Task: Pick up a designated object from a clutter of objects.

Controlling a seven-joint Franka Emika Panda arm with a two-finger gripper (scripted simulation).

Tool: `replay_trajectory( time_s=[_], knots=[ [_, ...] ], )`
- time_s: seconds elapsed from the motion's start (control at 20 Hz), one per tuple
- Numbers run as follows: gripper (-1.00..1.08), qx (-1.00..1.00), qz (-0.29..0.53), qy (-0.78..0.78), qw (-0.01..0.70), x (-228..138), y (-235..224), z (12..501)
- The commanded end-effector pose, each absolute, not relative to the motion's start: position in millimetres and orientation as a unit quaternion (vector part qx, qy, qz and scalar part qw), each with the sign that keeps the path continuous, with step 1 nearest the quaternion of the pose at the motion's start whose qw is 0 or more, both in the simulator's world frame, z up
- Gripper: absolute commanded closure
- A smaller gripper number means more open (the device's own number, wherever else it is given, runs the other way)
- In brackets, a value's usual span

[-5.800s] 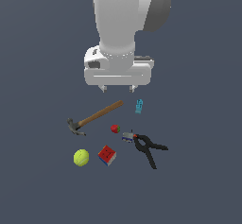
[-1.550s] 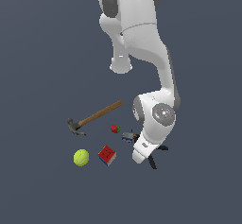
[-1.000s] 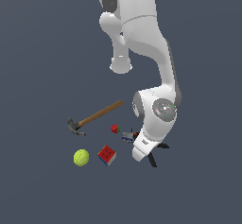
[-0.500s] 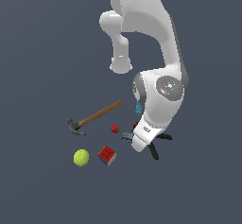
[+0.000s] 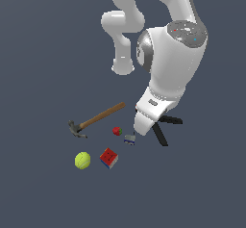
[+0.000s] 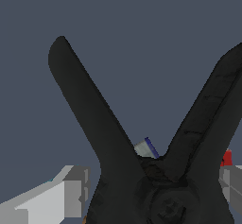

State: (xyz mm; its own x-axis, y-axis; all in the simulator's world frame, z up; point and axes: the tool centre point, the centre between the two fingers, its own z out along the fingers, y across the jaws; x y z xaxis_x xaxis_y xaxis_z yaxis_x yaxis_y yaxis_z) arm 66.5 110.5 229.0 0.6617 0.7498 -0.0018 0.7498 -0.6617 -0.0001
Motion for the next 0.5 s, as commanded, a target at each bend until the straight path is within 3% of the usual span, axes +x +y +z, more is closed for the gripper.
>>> replay_trajectory(
  time_s=[0.0, 0.45],
  knots=[
    [1.08, 0.911, 0.0, 0.411, 0.0, 62, 109, 259],
    [1.08, 0.911, 0.0, 0.411, 0.0, 52, 104, 335]
  ],
)
